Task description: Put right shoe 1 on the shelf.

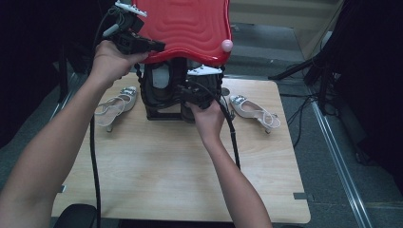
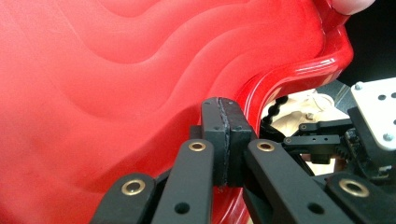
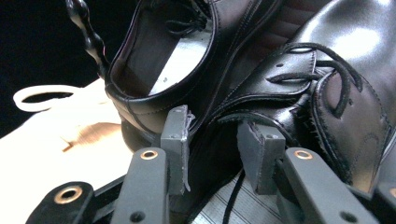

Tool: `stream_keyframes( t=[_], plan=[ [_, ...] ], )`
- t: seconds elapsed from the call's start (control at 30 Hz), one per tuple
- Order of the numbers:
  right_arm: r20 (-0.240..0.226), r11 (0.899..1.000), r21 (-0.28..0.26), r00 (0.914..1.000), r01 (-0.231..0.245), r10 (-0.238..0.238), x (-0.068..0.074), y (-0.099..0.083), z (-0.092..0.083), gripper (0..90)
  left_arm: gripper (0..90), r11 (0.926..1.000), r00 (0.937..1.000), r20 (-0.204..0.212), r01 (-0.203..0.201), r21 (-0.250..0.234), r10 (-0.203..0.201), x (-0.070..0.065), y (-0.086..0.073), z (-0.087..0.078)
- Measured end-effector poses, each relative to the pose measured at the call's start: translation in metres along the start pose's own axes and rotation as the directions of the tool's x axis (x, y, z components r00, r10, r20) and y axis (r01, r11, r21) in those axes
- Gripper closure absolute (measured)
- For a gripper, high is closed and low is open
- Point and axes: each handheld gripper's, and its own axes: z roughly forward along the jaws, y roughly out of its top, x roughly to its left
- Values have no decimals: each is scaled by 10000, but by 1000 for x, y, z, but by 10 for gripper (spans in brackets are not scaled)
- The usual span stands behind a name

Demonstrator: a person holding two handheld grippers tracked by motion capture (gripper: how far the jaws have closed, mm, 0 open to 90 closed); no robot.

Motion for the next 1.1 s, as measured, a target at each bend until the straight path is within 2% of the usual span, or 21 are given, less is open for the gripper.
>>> stream_keyframes(
  t=[0.07,0.23,0.27,0.4,0.5,0.6,0.67,0.7,0.9,1.0,1.1],
  plan=[
    [-87,9998,15,9998,-186,186,-1,0,-2,651,900,10000,10000,-1,-3,0,3,0,0,0],
    [-369,9996,28,9989,-292,293,-1,0,-11,622,900,10000,10000,-6,-6,-5,6,0,0,0],
    [-432,9995,38,9986,-310,311,0,-1,-13,646,900,10000,10000,-12,2,3,-2,0,0,0],
    [-847,9993,215,9959,-307,324,1,0,-27,834,900,10000,10000,-23,-36,-7,36,0,0,0],
    [-1075,9996,266,9941,-119,147,3,1,-37,899,900,10000,10000,-12,4,-12,-4,0,0,0],
    [-1522,9994,344,9883,-6,59,7,-2,-47,900,900,10000,10000,-25,31,-9,-31,0,0,0],
    [-1963,9989,454,9805,118,-27,15,-11,-55,900,900,10000,10000,-37,-14,-8,14,0,0,1],
    [-1963,9989,454,9805,118,-27,15,-11,-55,900,900,10000,10000,-25,19,0,-19,0,0,1],
    [-2691,9962,795,9630,365,-138,29,-41,-59,900,900,10000,10000,-30,13,0,-13,0,0,0],
    [-2766,9937,977,9607,544,-254,28,-53,-54,900,900,10000,10000,-24,35,-3,-35,0,0,0],
    [-2735,9916,1210,9618,456,-108,25,-60,-47,900,900,10000,10000,-23,24,-3,-24,0,0,0]
  ],
)
